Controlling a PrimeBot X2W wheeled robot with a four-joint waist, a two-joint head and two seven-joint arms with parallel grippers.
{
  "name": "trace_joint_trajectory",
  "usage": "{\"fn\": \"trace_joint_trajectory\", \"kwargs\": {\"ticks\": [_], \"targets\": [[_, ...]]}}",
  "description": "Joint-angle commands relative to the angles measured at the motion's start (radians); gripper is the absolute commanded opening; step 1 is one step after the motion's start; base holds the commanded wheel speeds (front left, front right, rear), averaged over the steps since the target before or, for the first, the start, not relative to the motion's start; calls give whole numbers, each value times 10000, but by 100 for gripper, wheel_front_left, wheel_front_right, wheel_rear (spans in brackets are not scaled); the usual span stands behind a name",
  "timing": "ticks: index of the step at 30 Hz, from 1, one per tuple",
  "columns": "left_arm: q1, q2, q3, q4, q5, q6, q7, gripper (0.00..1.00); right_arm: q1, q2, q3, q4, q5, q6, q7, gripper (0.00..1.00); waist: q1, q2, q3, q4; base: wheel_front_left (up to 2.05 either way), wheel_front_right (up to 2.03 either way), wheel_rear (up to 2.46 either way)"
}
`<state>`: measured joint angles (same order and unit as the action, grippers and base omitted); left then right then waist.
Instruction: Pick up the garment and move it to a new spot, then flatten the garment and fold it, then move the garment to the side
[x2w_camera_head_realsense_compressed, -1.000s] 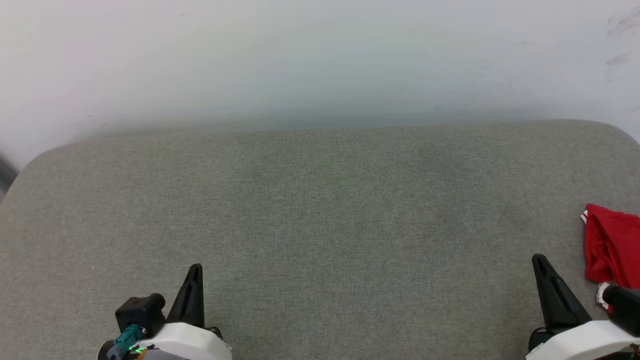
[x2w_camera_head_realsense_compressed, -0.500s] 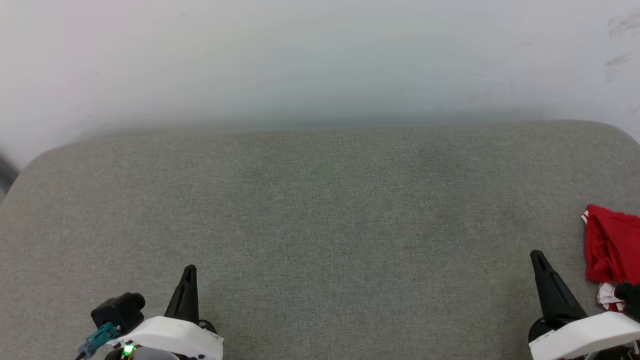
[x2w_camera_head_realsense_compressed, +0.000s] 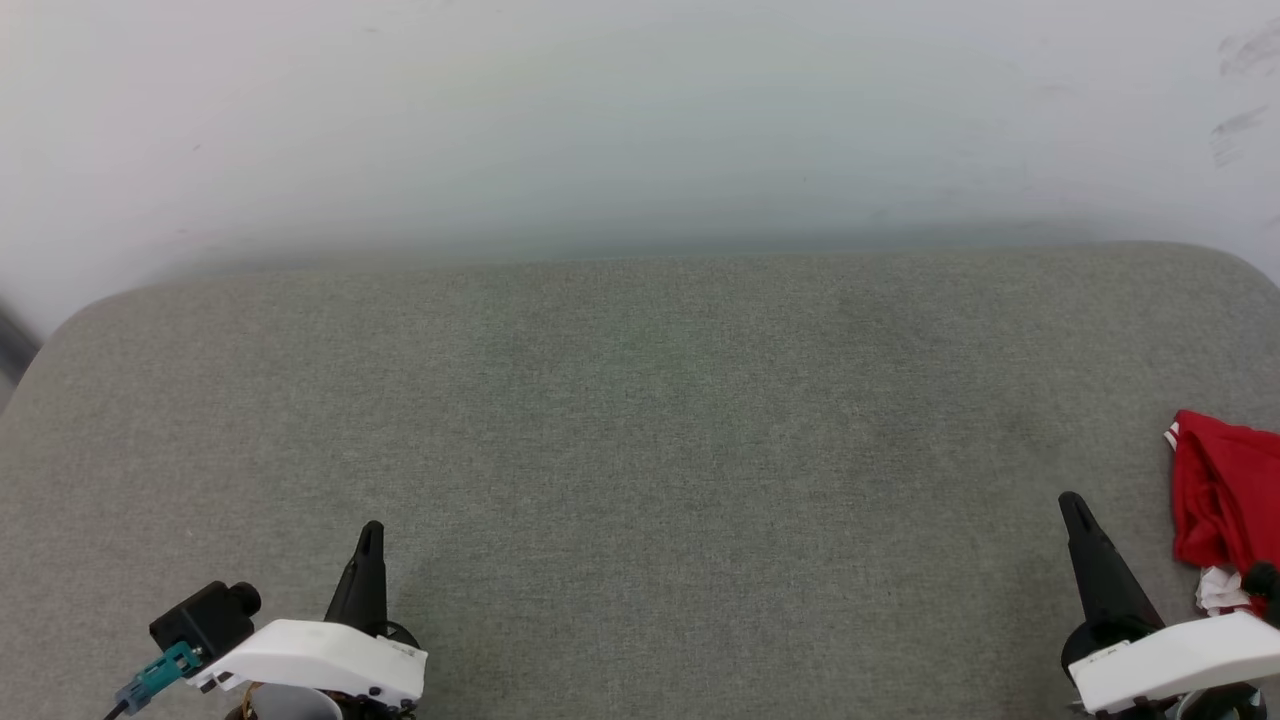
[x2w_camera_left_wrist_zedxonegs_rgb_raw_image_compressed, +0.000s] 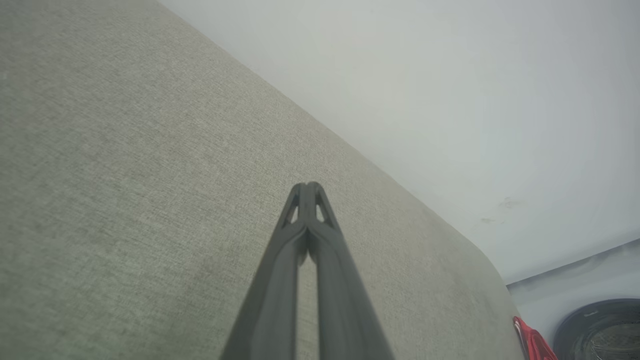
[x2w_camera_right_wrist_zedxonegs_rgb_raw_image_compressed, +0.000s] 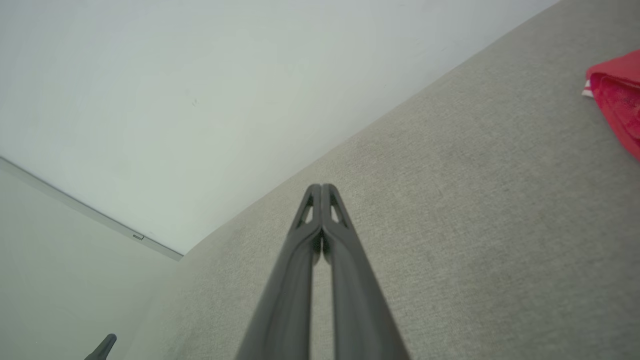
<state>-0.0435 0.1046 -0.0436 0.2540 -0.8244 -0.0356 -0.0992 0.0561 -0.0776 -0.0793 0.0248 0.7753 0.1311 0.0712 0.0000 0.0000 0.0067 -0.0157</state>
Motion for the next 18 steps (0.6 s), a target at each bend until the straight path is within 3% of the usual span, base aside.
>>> {"fn": "trace_joint_trajectory", "kwargs": {"ticks": [1,18], "targets": [[-259,-13,111,-139,-292,-80,62,0,-348,3,-27,-40,322,-2,19,0,0,0,-1,2,0,0,0],[-397,-147,499,-137,-2270,-312,608,0,-712,62,-96,545,2439,-2,114,0,0,0,-8,32,0,0,0]]}}
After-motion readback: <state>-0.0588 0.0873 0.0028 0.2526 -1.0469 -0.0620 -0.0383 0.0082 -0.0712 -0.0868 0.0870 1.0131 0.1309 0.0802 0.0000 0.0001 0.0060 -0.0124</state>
